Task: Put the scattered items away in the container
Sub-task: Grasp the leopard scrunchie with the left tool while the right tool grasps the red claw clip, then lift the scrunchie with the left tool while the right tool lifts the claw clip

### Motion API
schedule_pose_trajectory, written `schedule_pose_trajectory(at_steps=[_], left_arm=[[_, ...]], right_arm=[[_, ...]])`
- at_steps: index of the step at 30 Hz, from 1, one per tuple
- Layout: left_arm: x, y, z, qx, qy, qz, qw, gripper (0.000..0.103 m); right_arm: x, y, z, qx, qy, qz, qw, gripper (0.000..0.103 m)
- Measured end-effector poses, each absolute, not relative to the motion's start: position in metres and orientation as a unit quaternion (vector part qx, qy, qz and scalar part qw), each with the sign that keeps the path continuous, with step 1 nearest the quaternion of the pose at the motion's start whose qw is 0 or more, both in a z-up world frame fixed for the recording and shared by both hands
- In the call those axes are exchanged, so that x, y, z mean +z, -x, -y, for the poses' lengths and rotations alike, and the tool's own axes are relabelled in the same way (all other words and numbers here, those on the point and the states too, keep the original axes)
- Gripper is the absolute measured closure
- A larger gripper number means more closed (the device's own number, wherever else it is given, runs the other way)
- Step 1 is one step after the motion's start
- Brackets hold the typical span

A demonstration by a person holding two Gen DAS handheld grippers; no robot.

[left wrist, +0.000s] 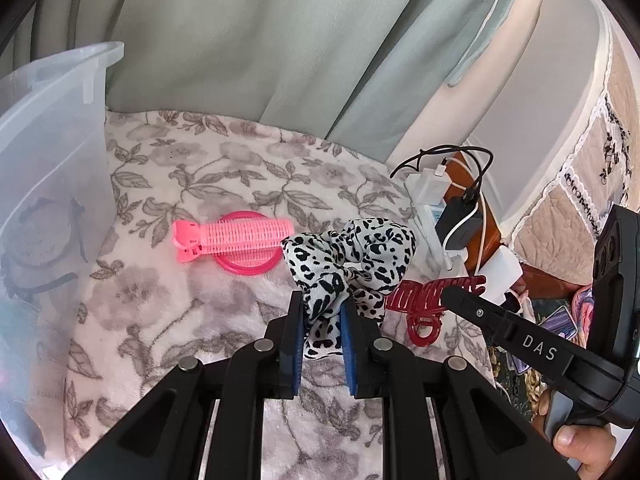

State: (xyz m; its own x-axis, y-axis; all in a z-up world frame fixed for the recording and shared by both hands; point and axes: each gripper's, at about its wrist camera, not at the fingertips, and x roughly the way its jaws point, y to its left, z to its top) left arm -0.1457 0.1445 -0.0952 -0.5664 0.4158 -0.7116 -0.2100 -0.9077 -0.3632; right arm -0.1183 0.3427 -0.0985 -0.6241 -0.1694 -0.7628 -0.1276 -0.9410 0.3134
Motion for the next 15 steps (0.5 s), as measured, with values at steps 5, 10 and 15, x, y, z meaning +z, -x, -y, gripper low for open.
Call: schedule_pose_trajectory(at_steps=[5,10,15], left_arm=[[-0.074,0.130,-0.138,0.886,0.409,0.124,0.179,0.086],[-0.050,0.115,-0.129,0.896,0.384,0.130,0.181,0.086],[-0.027,0.097,-0.117,0.906,0.357,0.136,0.180,0.086]], right_arm=[[-0.080,0.100,-0.339,-0.893,-0.415,0.172,0.012,0.094],[-0.056,0.083,-0.332,-0.904,-0.390,0.176,0.016,0.094],[-0.025,0.067,-0.321,-0.915,-0.362,0.174,0.025,0.094]])
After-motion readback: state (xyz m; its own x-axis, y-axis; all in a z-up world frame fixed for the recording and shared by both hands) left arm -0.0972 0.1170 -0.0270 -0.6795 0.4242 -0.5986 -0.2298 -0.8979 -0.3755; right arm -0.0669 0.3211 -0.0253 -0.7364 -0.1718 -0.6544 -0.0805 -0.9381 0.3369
